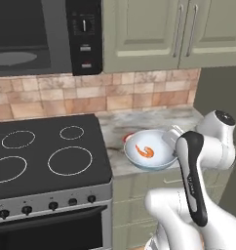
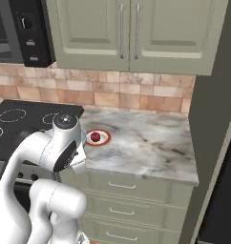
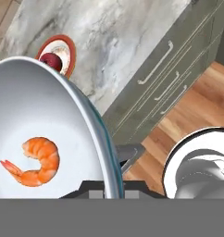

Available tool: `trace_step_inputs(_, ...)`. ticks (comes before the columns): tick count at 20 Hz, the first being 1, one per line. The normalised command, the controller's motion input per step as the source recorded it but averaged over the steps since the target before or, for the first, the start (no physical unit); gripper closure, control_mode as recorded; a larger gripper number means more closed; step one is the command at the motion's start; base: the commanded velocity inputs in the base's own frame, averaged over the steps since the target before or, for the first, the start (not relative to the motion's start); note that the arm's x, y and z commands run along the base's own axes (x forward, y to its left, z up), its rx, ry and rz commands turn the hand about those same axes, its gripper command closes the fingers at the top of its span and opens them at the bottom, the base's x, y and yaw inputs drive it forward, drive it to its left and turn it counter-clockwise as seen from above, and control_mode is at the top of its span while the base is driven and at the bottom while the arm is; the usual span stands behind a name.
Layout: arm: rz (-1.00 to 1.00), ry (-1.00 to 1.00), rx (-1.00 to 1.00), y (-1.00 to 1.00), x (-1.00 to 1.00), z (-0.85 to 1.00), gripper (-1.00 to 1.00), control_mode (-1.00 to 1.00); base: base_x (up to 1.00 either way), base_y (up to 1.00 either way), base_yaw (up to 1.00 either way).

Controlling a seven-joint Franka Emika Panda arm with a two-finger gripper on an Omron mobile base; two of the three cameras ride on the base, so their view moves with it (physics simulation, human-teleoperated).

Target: Remove the apple from the bowl and place it on the small plate. Then place the bowl with only the shrimp in the microwave, close the door, and press the start button to microwave the shrimp.

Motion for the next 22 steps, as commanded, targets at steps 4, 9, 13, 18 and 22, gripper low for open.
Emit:
trace_step_inputs(4,0.00,0.00,0.00,0.00,0.00,0.00,1.00,1.00,0.14,1.00,-0.07)
trace_step_inputs(9,0.00,0.00,0.00,0.00,0.00,0.00,1.00,1.00,-0.11,1.00,-0.01)
trace_step_inputs(13,0.00,0.00,0.00,0.00,0.00,0.00,1.00,1.00,0.61,0.86,0.00)
trace_step_inputs(18,0.00,0.00,0.00,0.00,0.00,0.00,1.00,1.00,0.59,0.31,0.00)
trace_step_inputs(22,0.00,0.00,0.00,0.00,0.00,0.00,1.00,1.00,0.61,0.04,0.00)
